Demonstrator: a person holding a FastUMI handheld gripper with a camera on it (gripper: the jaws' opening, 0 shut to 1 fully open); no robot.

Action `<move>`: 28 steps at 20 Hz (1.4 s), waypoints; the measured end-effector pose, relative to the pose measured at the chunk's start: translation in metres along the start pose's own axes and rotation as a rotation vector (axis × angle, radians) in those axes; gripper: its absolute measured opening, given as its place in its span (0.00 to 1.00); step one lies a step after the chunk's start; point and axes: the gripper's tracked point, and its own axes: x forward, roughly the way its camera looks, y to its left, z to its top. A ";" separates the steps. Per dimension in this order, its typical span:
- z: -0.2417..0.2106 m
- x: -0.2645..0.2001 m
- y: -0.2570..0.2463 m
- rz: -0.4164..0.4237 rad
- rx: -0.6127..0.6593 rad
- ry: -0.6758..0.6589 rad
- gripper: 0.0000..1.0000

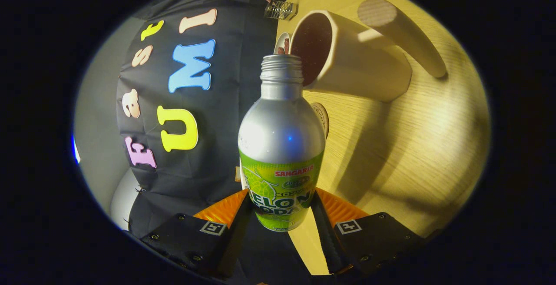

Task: Take the bottle from table, then pour the juice into the cup, finally place the bottle on the coaster

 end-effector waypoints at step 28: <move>-0.002 0.012 0.030 0.064 0.296 0.025 0.77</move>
